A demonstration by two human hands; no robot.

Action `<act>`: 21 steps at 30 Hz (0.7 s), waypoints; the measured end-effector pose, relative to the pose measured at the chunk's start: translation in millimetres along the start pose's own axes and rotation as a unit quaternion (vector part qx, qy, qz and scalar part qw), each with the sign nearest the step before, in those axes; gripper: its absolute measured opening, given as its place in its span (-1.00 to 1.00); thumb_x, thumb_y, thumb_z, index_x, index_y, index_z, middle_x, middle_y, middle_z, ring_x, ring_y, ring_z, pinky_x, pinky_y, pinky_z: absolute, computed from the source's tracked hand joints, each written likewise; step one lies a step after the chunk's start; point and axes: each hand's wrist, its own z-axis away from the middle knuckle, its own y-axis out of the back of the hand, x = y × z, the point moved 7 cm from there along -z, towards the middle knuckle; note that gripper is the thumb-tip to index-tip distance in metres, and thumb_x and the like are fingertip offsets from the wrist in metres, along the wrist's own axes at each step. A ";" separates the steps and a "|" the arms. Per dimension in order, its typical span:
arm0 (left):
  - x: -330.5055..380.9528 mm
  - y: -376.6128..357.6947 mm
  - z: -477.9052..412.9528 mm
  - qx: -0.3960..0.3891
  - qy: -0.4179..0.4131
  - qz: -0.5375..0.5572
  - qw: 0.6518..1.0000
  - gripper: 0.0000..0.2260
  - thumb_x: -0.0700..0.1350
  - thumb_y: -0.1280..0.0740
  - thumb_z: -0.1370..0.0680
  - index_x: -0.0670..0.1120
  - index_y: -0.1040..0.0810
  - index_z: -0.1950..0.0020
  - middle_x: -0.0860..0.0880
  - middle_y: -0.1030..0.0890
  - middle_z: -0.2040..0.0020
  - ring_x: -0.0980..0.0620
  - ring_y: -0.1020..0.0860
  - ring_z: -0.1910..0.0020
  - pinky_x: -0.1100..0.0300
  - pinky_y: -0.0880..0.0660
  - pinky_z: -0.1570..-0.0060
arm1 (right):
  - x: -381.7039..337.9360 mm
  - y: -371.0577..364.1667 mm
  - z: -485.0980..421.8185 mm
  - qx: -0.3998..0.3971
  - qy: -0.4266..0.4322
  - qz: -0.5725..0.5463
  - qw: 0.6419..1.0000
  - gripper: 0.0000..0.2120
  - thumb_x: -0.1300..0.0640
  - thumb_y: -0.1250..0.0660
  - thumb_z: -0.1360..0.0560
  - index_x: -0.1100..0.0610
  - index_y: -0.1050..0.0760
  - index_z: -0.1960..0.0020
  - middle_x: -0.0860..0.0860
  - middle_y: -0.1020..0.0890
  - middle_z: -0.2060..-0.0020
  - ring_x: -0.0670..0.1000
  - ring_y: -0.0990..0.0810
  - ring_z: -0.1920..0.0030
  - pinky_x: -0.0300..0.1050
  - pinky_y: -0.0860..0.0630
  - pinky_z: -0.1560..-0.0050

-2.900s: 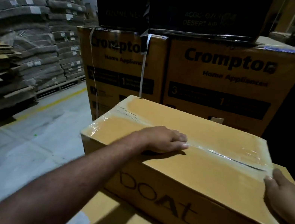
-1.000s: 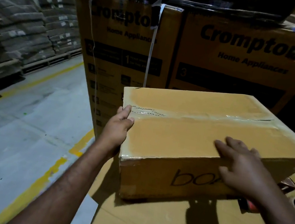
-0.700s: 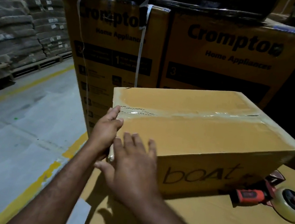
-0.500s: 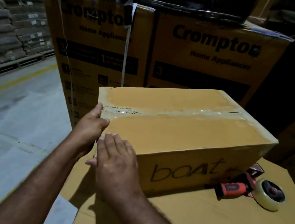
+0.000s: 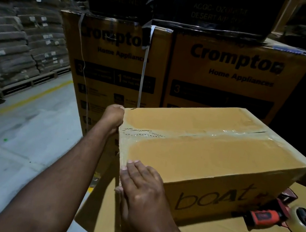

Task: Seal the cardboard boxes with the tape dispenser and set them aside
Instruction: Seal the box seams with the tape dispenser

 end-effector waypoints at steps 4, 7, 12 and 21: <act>-2.2 -1.8 -17.5 0.008 0.011 0.025 1.000 -0.72 -0.29 -0.16 -0.63 -0.18 -0.61 -0.23 -0.18 -0.67 -0.05 -0.16 -0.66 -0.01 0.13 -0.55 0.19 | 4.3 -4.1 -2.9 0.022 -0.008 -0.038 0.999 -0.60 -0.03 -0.21 -0.59 0.12 -0.57 -0.33 0.06 -0.60 -0.30 0.04 -0.49 -0.38 0.05 -0.41 -0.40; -5.2 0.6 -20.7 0.022 0.006 0.048 0.999 -0.78 -0.30 -0.21 -0.59 -0.17 -0.63 -0.09 -0.19 -0.68 -0.02 -0.13 -0.65 0.08 0.15 -0.54 0.24 | 2.7 -5.8 -1.7 0.033 -0.006 -0.052 0.998 -0.61 -0.01 -0.24 -0.59 0.14 -0.58 -0.31 0.07 -0.61 -0.29 0.06 -0.50 -0.37 0.04 -0.40 -0.39; 1.5 3.7 -5.7 0.034 -0.023 0.011 0.999 -0.83 -0.19 -0.21 -0.66 -0.06 -0.56 -0.18 -0.14 -0.63 -0.17 -0.06 -0.61 0.02 0.16 -0.52 0.19 | 7.5 -3.0 -6.5 0.004 -0.015 -0.067 0.998 -0.60 -0.08 -0.21 -0.59 0.09 -0.57 -0.32 0.02 -0.60 -0.30 0.01 -0.49 -0.37 0.01 -0.43 -0.36; -62.9 -13.4 67.3 -0.125 -0.036 -0.034 0.991 -0.23 0.22 -0.27 -0.59 0.31 0.20 -0.60 0.07 -0.01 -0.67 -0.10 -0.18 -0.60 -0.20 -0.21 -0.53 | 30.4 13.3 -13.3 -0.110 -0.038 -0.203 0.972 -0.67 -0.01 -0.24 -0.57 0.01 -0.57 -0.29 0.00 -0.55 -0.35 -0.01 -0.42 -0.40 0.00 -0.32 -0.44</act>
